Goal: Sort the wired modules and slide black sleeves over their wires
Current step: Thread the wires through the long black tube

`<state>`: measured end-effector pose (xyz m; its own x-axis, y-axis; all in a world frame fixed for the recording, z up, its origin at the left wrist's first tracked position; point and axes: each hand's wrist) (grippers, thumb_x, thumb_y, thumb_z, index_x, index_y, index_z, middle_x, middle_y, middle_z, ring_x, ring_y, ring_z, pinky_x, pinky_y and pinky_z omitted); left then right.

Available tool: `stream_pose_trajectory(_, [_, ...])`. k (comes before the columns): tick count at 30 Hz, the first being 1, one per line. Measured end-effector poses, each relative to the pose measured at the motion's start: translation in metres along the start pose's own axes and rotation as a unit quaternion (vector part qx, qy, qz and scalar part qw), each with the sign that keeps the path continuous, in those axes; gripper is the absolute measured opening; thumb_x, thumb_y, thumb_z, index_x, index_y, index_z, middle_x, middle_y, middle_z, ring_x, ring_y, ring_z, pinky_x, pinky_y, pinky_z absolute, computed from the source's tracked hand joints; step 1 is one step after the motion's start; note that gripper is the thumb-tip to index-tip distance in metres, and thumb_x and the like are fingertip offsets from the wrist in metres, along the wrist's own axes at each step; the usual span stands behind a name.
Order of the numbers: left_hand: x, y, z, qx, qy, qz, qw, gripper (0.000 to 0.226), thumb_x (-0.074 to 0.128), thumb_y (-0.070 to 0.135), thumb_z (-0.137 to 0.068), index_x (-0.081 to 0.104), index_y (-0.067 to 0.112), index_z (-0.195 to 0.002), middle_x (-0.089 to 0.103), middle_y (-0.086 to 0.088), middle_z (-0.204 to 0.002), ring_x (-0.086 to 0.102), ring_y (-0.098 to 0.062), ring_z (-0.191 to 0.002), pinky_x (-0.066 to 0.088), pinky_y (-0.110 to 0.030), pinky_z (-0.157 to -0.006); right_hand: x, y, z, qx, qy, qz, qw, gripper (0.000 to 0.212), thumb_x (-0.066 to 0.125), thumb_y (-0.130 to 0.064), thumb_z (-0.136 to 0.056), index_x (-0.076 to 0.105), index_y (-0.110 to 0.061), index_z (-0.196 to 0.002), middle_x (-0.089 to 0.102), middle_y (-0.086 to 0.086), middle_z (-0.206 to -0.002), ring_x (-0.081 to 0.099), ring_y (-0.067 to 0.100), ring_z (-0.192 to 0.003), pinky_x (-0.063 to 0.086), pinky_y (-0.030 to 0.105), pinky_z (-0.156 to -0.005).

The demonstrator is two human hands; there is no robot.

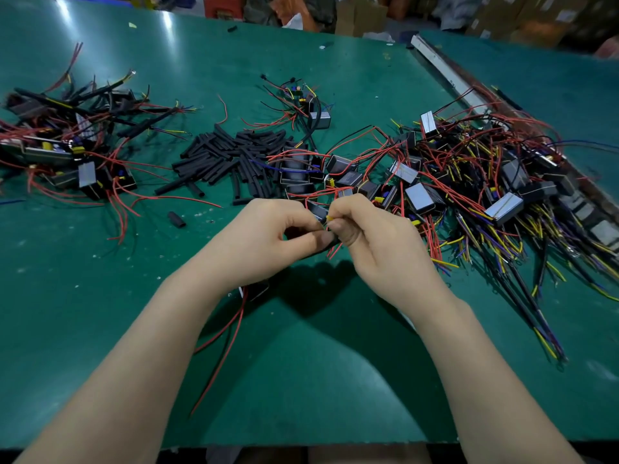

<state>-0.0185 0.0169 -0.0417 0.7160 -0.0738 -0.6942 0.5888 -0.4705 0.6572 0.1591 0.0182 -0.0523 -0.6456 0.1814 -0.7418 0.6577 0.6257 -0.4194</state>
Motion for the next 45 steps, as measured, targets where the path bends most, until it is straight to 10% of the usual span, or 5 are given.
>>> stream_pose_trajectory(17, [-0.003, 0.002, 0.000, -0.032, 0.007, 0.104, 0.994, 0.009, 0.065, 0.019, -0.086, 0.071, 0.023, -0.092, 0.066, 0.019, -0.073, 0.052, 0.013, -0.061, 0.035, -0.002, -0.061, -0.007, 0.001, 0.001, 0.040, -0.059, -0.095, 0.993, 0.008, 0.038, -0.040, -0.096, 0.044, -0.035, -0.096, 0.058, -0.007, -0.074, 0.053, 0.025, -0.069, 0.048, 0.045, -0.065])
stream_pose_trajectory(23, [-0.002, 0.003, -0.001, -0.055, 0.023, 0.138, 0.989, 0.017, 0.063, 0.031, -0.085, 0.072, 0.021, -0.094, 0.070, 0.015, -0.079, 0.052, 0.011, -0.060, 0.037, -0.003, -0.061, -0.003, 0.004, 0.000, 0.053, 0.014, -0.179, 0.982, 0.004, 0.049, -0.024, -0.098, 0.047, -0.026, -0.099, 0.060, -0.022, -0.076, 0.052, 0.000, -0.069, 0.040, 0.012, -0.066])
stream_pose_trajectory(45, [0.002, 0.000, 0.001, 0.001, 0.070, 0.070, 0.995, 0.008, 0.072, 0.017, -0.080, 0.073, 0.014, -0.088, 0.062, 0.017, -0.074, 0.049, 0.017, -0.053, 0.032, 0.003, -0.054, -0.002, 0.007, 0.000, 0.052, 0.003, -0.110, 0.993, 0.013, 0.049, -0.033, -0.093, 0.038, -0.036, -0.098, 0.062, -0.012, -0.084, 0.049, 0.014, -0.066, 0.040, 0.032, -0.063])
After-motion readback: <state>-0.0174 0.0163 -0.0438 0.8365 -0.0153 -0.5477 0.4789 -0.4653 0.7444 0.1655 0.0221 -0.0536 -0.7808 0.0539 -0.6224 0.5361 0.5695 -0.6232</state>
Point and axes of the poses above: each hand's wrist, its own z-axis away from the middle knuckle, its own x-axis out of the palm, y = z × x
